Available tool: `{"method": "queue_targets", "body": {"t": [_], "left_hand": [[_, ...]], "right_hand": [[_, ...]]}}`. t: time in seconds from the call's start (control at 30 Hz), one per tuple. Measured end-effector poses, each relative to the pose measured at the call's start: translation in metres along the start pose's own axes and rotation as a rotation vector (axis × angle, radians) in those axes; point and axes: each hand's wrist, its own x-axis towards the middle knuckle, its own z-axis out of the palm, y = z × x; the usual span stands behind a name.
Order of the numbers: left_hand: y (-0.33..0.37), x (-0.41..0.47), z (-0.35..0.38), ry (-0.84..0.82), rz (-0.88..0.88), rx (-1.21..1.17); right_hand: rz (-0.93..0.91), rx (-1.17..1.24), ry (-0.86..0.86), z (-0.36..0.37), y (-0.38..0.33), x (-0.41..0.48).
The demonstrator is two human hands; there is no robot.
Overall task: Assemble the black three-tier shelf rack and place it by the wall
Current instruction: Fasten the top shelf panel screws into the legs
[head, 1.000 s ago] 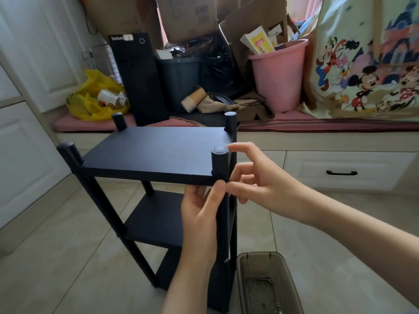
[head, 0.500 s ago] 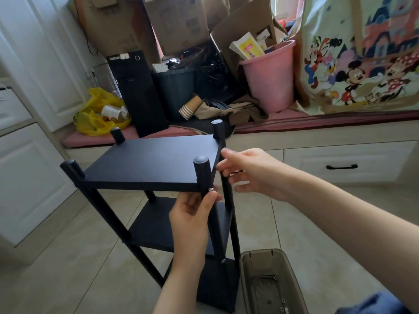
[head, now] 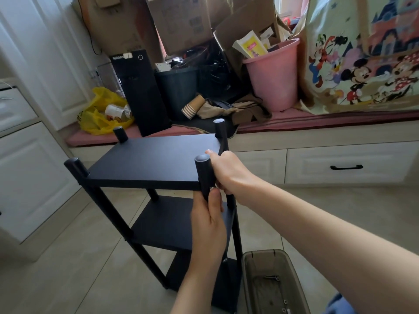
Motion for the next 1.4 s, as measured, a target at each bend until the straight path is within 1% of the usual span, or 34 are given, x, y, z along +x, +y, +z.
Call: {"method": "queue_targets", "body": {"t": [0.27, 0.47, 0.8, 1.1, 1.27, 1.33, 1.4], "left_hand": [[0.000, 0.002, -0.002, -0.025, -0.003, 0.000], [0.004, -0.002, -0.001, -0.023, 0.011, -0.058], [0.003, -0.001, -0.003, -0.063, 0.017, -0.075], [0.003, 0.004, -0.005, -0.060, 0.042, -0.080], [0.003, 0.006, -0.007, -0.087, -0.012, -0.113], [0.004, 0.006, -0.008, -0.101, -0.020, -0.127], [0.005, 0.005, -0.009, -0.102, -0.021, -0.144]], "right_hand": [[-0.046, -0.017, 0.034, 0.002, 0.004, 0.000], [0.023, 0.013, 0.001, 0.004, 0.010, -0.001], [-0.009, 0.081, 0.043, 0.006, 0.015, 0.001], [0.027, 0.150, 0.078, 0.010, 0.011, 0.001], [0.034, 0.164, 0.084, 0.010, 0.013, 0.000], [0.017, 0.152, 0.060, 0.006, 0.014, -0.001], [0.000, 0.083, 0.001, -0.001, 0.014, -0.001]]}}
